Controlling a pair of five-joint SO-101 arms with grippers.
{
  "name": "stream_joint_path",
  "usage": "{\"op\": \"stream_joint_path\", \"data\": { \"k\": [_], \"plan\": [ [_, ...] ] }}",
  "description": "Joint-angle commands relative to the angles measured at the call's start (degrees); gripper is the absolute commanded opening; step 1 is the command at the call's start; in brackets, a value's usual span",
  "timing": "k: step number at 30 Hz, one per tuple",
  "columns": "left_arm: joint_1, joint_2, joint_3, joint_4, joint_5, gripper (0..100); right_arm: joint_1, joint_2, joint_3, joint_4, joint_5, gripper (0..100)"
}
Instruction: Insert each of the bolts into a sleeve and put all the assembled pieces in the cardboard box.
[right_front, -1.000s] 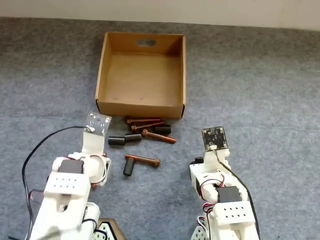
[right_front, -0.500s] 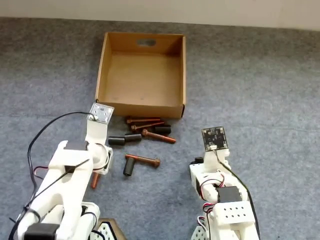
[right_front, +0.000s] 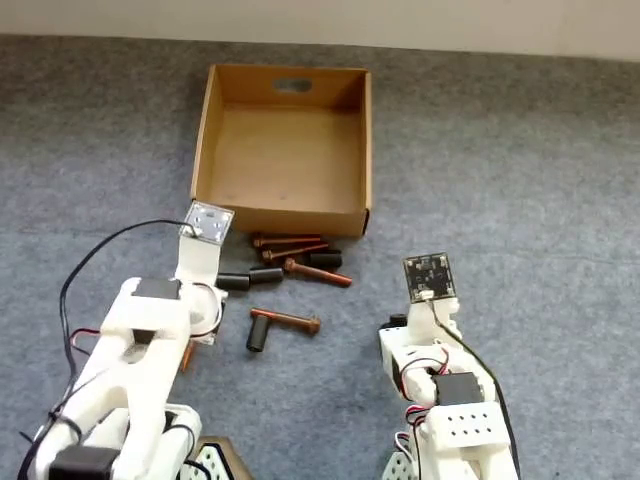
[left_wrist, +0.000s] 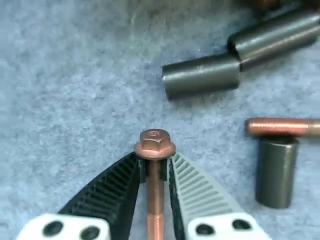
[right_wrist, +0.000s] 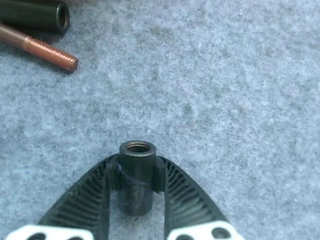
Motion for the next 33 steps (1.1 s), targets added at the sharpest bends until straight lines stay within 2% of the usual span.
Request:
{"op": "stream_joint_path", "data": {
  "k": [1, 4, 7, 20, 26, 28, 33],
  "plan": [
    [6.4, -6.0, -1.0, -0.4, -0.3, 1, 0.1, -0.4, 0.0, -0.7, 0.6, 0.5],
    [11.4, -10.0, -1.0, -0.8, -0.2, 1, 0.1, -0.4, 0.0, -0.7, 0.6, 0.5],
    [13.1, -10.7, -1.0, -0.9, -0.2, 1, 0.1, -0.4, 0.0, -0.7, 0.6, 0.5],
    [11.0, 5.3, -2.6, -3.3, -0.2, 1, 0.0, -0.4, 0.0, -0.7, 0.6, 0.5],
    [10.9, 5.7, -2.7, -3.3, -0.1, 16, 0.0, -0.4, 0.0, -0.7, 0.6, 0.5],
    [10.9, 5.7, -2.7, -3.3, -0.1, 19, 0.0, -0.4, 0.0, -0.7, 0.7, 0.5],
    [10.8, 5.7, -2.8, -3.3, -0.2, 14, 0.0, -0.4, 0.0, -0.7, 0.7, 0.5]
  ]
}}
